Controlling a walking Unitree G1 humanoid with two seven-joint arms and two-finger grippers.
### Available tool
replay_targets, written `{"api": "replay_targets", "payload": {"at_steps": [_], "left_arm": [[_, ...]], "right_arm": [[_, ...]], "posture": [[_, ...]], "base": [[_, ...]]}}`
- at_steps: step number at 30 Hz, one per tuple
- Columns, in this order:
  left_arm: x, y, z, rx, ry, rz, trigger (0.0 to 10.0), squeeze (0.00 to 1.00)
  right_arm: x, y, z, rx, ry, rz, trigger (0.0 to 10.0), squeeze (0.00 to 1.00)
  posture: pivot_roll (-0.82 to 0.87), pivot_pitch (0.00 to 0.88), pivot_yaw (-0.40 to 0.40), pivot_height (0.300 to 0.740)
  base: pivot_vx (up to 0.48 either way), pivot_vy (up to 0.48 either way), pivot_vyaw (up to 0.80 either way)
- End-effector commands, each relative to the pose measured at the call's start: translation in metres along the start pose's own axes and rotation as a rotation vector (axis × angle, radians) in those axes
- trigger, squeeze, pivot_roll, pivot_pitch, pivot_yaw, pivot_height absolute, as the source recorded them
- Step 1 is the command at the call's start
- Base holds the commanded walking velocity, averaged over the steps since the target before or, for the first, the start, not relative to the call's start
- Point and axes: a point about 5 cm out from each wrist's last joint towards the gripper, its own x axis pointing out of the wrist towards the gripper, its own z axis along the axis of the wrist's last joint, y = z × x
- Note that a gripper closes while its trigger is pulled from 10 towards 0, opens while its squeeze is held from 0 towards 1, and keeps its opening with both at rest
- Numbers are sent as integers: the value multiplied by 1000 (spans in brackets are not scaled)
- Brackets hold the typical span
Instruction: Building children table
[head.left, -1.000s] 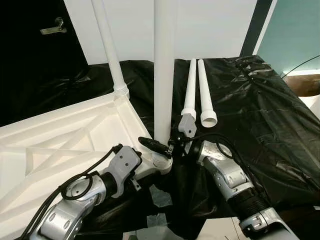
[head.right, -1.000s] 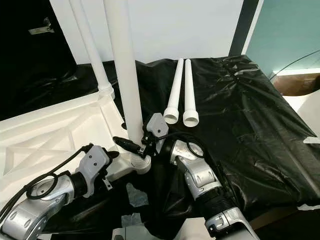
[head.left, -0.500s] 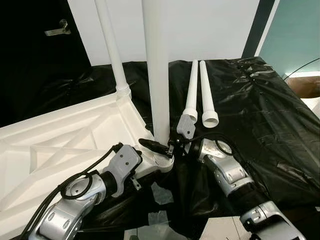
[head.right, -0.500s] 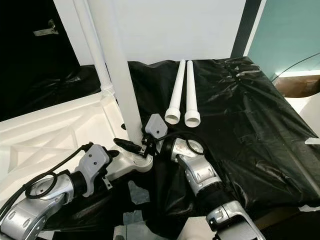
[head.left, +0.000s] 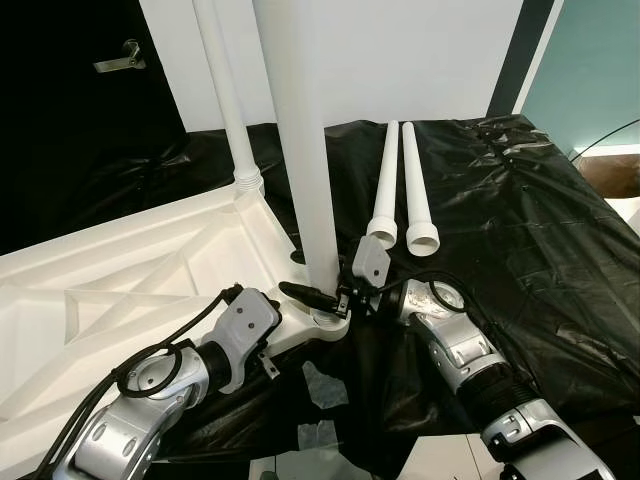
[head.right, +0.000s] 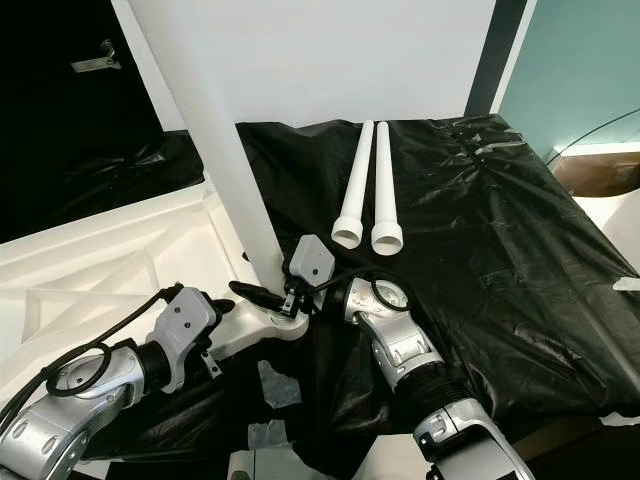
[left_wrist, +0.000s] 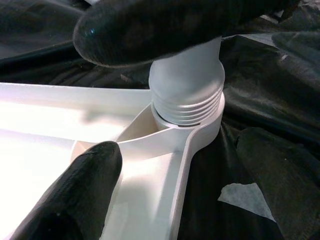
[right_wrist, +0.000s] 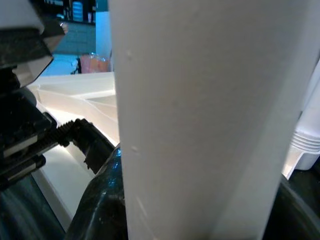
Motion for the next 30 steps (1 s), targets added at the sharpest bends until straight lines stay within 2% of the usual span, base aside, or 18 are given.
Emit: {"api": "replay_targets", "payload": {"at_steps": [1, 7, 11, 16, 18, 21, 23, 25, 27, 29, 30], "left_arm": [[-3, 0, 4, 22, 3, -20, 10000, 0], [-3, 0, 5, 26, 5, -23, 10000, 0], [-3, 0, 6, 30, 4, -22, 10000, 0], [-2, -1, 7, 32, 1, -22, 10000, 0], [-2, -2, 7, 34, 0, -19, 10000, 0], [-2, -2, 7, 34, 0, -18, 10000, 0], [-3, -3, 7, 35, -2, -16, 10000, 0], [-3, -3, 7, 35, -2, -16, 10000, 0], [-3, -4, 7, 34, -3, -15, 10000, 0], [-3, -4, 7, 34, -3, -15, 10000, 0], [-2, -3, 7, 35, -4, -14, 10000, 0]], "right_arm": [[-20, 8, -42, 197, 189, -29, 10000, 0], [-17, 1, -40, 291, 191, -52, 10000, 0], [-18, -1, -43, 286, 242, -40, 10000, 0], [-19, -2, -44, 264, 252, -59, 10000, 0], [-18, -5, -43, 238, 242, -147, 10000, 0], [-17, -7, -42, 235, 236, -204, 10000, 0], [-15, -10, -37, 193, 200, -332, 10000, 0], [-14, -10, -35, 179, 186, -374, 10000, 0], [-12, -12, -29, 184, 142, -545, 10000, 0], [-12, -12, -29, 184, 142, -545, 10000, 0], [-12, -12, -27, 183, 139, -652, 10000, 0]], "posture": [[158, 59, 39, 740], [160, 57, 40, 740], [160, 51, 37, 740], [162, 50, 32, 740], [164, 49, 28, 740], [164, 49, 28, 740], [166, 46, 22, 740], [166, 46, 22, 740], [163, 44, 19, 740], [163, 44, 19, 740], [163, 44, 19, 740]], "base": [[0, 0, 0], [0, 0, 0], [0, 0, 0], [0, 0, 0], [0, 0, 0], [0, 0, 0], [0, 0, 0], [0, 0, 0], [0, 0, 0], [0, 0, 0], [0, 0, 0]]}}
